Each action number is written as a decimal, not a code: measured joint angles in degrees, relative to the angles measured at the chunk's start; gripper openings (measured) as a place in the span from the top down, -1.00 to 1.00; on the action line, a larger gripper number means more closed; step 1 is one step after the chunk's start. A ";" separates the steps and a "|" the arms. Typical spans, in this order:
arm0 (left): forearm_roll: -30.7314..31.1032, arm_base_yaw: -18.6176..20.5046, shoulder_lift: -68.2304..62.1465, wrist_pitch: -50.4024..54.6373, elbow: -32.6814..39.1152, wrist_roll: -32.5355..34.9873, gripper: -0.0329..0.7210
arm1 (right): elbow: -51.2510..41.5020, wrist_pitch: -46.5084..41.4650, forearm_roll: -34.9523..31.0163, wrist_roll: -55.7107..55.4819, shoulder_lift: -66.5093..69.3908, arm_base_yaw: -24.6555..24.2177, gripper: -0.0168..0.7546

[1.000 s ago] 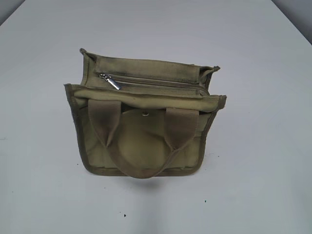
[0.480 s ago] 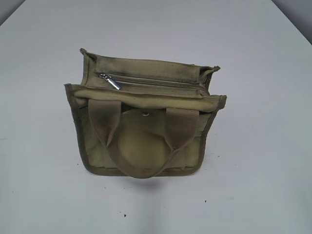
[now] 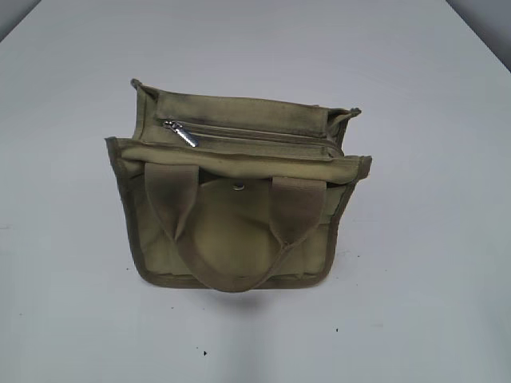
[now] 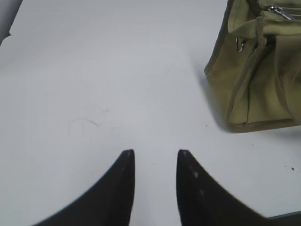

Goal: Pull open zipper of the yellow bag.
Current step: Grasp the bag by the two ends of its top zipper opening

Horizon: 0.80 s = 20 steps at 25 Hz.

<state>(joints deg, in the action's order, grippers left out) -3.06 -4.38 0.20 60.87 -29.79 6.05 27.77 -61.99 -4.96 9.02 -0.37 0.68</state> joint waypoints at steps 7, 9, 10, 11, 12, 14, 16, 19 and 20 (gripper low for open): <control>-4.77 -0.11 -8.92 -8.73 -1.75 0.00 0.27 | 0.00 0.19 0.00 0.25 4.91 3.54 -0.56; -7.67 -0.11 -13.44 -13.45 -1.88 0.00 0.27 | 0.00 0.30 0.00 1.63 9.07 5.26 -0.56; -8.96 -0.11 -16.07 -16.33 -1.88 0.00 0.27 | 0.00 0.37 0.00 2.57 11.65 5.83 -0.56; -10.75 -0.11 -18.37 -19.37 -1.92 0.00 0.27 | 0.00 0.37 0.00 3.53 14.37 6.34 -0.56; -12.91 -0.11 -21.34 -22.13 -1.94 0.00 0.27 | 0.13 0.52 0.00 4.54 16.63 6.97 -0.56; -17.46 -0.11 -27.50 -27.99 -2.18 0.00 0.27 | 0.92 2.82 0.00 5.55 21.70 8.39 -0.56; -22.51 -0.11 -33.41 -30.71 -3.31 0.60 0.27 | 2.15 6.93 0.00 5.97 26.09 9.81 -0.56; -29.48 -0.11 -42.76 -30.83 -6.35 4.59 0.27 | 5.06 13.58 -0.39 6.16 33.25 10.33 -0.56; -31.69 -0.11 -46.28 -29.98 -7.85 6.30 0.27 | 6.03 15.37 -0.60 6.42 35.96 10.33 -0.56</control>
<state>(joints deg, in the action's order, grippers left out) -34.75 -4.49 -46.08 30.89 -37.64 12.35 33.80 -46.62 -5.56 15.45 35.58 11.01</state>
